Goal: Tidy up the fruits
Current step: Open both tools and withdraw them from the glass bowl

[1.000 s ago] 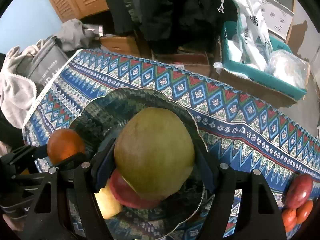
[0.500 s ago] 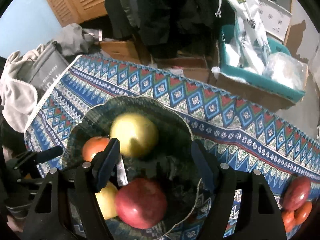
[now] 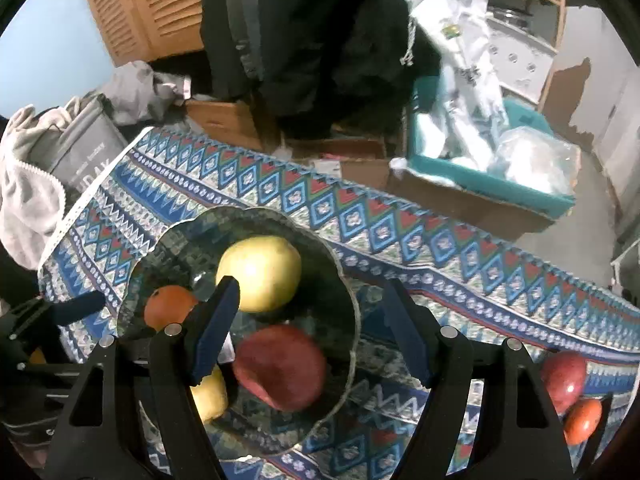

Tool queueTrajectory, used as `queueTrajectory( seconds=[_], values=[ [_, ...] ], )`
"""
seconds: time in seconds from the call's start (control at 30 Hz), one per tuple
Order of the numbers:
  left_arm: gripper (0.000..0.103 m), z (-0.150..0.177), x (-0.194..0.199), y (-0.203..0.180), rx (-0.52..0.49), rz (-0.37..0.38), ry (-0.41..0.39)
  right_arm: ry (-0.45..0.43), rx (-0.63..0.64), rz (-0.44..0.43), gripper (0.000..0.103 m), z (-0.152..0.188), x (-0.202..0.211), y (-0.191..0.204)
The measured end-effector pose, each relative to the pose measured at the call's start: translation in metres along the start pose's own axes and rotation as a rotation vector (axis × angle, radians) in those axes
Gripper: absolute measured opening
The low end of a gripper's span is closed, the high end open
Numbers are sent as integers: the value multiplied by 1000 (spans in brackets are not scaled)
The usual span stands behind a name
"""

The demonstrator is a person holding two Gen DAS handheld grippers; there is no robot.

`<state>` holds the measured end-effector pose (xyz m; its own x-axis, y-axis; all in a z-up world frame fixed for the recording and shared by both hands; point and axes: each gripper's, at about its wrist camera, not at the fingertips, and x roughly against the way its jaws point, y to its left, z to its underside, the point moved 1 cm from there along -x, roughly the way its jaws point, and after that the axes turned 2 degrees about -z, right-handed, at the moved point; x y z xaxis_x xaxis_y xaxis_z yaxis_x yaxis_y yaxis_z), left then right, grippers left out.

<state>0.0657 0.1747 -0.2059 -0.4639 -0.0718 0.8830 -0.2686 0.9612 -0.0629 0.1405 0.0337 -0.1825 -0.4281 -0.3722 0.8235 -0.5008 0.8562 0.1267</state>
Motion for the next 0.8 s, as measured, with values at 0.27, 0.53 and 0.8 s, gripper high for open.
queueTrajectory(
  seconds=[0.27, 0.53, 0.8],
  values=[
    [79, 0, 21, -18, -38, 18, -38, -38, 9, 76, 75, 7, 31, -14],
    [79, 1, 39, -46, -91, 49, -68, -71, -19, 135, 75, 16, 65, -37],
    [82, 4, 59, -73, -143, 78, -96, -103, -55, 196, 77, 29, 101, -62]
  ],
)
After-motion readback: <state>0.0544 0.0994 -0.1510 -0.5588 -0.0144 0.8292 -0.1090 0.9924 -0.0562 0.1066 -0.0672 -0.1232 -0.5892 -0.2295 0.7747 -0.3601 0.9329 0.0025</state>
